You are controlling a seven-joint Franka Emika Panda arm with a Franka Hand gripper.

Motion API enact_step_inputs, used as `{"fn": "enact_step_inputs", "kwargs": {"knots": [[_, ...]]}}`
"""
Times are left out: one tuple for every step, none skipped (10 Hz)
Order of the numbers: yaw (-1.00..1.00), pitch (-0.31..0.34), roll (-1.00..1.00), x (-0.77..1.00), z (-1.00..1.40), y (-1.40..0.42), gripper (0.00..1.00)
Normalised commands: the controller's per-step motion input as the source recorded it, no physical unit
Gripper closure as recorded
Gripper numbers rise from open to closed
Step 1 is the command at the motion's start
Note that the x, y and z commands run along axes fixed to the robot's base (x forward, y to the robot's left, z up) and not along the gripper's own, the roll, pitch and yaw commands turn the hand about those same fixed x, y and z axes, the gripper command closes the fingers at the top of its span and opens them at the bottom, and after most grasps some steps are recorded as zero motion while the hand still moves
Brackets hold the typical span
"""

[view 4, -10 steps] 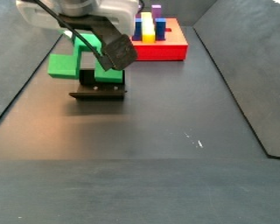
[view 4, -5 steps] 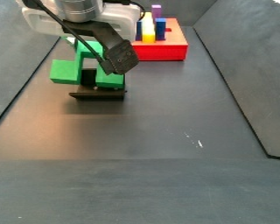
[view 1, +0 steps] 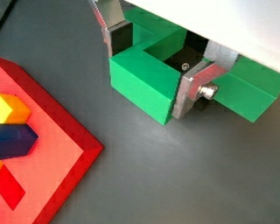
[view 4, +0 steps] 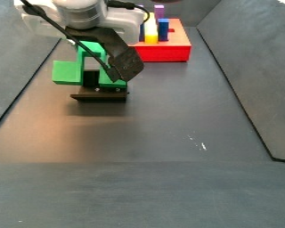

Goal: Pick up the green object. Move up. Place the green object on the fixture. Regrasp the green object. Move to above the board. Insert the green object.
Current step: Place the green object on the fixture.

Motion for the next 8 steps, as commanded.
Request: {"fn": "enact_step_inputs", "kwargs": {"knots": [[0.0, 0.0, 0.01, 0.04, -0.18, 0.04, 1.0], [0.0, 0.0, 0.0, 0.04, -0.15, 0.09, 1.0], [0.0, 0.0, 0.0, 0.0, -0.12, 0.07, 1.0], [0.0, 0.0, 0.01, 0.01, -0.08, 0.15, 1.0], [-0.03, 0.006, 0.0, 0.01, -0.05, 0.19, 1.0], [-0.04, 0.0, 0.0, 0.03, -0.05, 0.14, 1.0], [0.0, 0.0, 0.0, 0.03, 0.0, 0.05, 1.0], [0.0, 0.0, 0.0, 0.0, 0.0, -0.03, 1.0]]}}
